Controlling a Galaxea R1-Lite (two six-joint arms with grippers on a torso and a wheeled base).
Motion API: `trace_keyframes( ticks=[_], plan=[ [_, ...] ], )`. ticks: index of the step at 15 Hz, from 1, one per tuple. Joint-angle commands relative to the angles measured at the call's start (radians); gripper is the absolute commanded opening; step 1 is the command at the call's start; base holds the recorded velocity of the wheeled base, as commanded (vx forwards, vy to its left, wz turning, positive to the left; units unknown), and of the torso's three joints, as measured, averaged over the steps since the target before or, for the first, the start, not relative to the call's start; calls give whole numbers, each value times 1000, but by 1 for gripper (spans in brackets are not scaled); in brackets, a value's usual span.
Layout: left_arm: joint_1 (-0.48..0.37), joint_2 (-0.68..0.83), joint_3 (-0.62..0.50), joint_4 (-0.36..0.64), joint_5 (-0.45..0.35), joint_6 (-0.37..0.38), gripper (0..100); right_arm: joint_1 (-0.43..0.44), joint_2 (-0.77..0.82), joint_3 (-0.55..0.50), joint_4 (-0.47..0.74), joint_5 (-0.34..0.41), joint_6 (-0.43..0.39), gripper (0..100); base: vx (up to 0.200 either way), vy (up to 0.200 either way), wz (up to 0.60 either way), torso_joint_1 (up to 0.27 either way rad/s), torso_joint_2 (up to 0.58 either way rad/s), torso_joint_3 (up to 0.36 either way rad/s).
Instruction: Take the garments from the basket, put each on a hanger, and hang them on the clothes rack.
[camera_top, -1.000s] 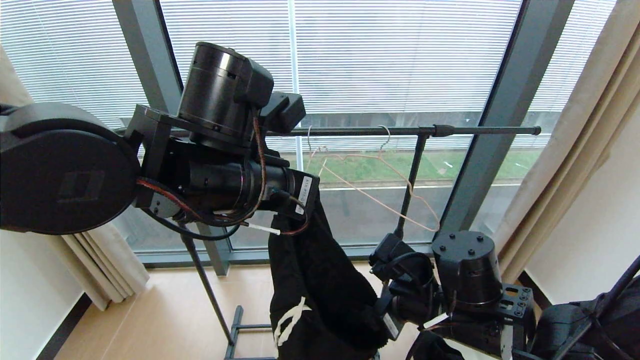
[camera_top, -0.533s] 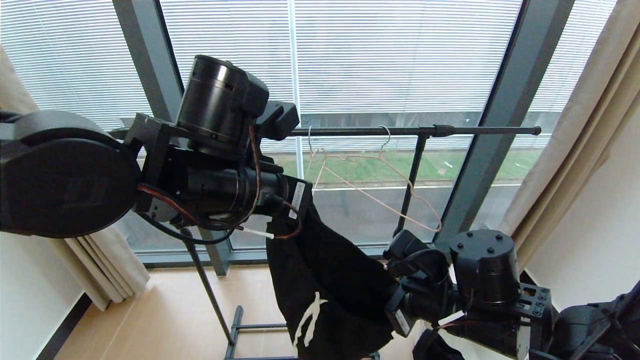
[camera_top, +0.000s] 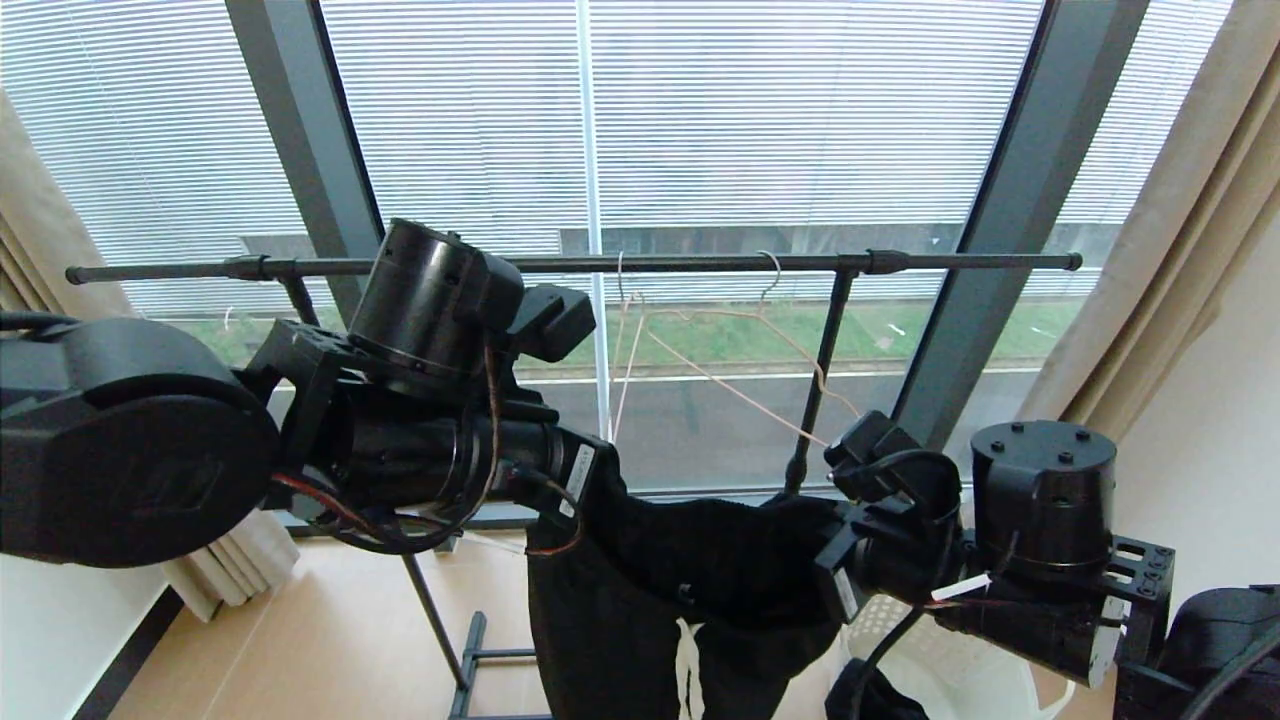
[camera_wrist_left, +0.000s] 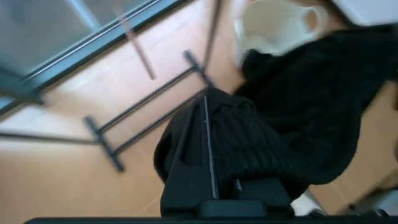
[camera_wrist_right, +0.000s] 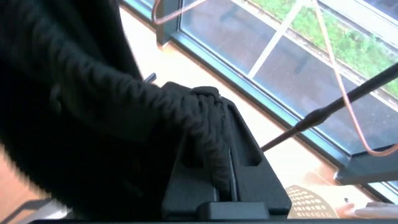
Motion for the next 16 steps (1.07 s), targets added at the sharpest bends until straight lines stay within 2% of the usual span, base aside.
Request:
trace_keyframes(
  ticks=[1, 2, 4, 7, 8, 9, 10, 13, 15, 16],
  plan=[
    [-1, -34, 60, -27, -22, 1, 0, -2, -16, -2, 0, 0, 6, 0, 0, 0, 0, 0, 0, 0],
    [-4, -48, 93, -45, -28, 1, 100, -1, -24, -3, 0, 0, 12, 0, 0, 0, 0, 0, 0, 0],
    [-6, -71, 129, -52, -28, 6, 100, -2, -35, -12, 0, -3, 26, 0, 0, 0, 0, 0, 0, 0],
    [-3, -126, 235, -62, -28, 130, 100, -10, -41, -26, 1, -6, 53, 0, 0, 0, 0, 0, 0, 0],
    [-3, -146, 266, -72, -28, 151, 100, -17, -41, -26, 1, -6, 58, 0, 0, 0, 0, 0, 0, 0],
    [-3, -155, 278, -79, -31, 157, 100, -17, -41, -26, 0, -6, 60, 0, 0, 0, 0, 0, 0, 0],
    [-3, -177, 306, -104, -59, 162, 100, -28, -42, -28, 0, -6, 84, 0, 0, 0, 0, 0, 0, 0],
    [-1, -229, 343, -113, -160, 199, 100, -33, -48, -35, 5, -6, 90, 0, 0, 0, 0, 0, 0, 0],
    [0, -229, 341, -118, -166, 197, 100, -34, -61, -32, 8, -8, 90, 0, 0, 0, 0, 0, 0, 0],
    [19, -217, 343, -159, -165, 194, 100, -34, -116, -18, 17, -8, 89, 0, 0, 0, 0, 0, 0, 0]
  ],
)
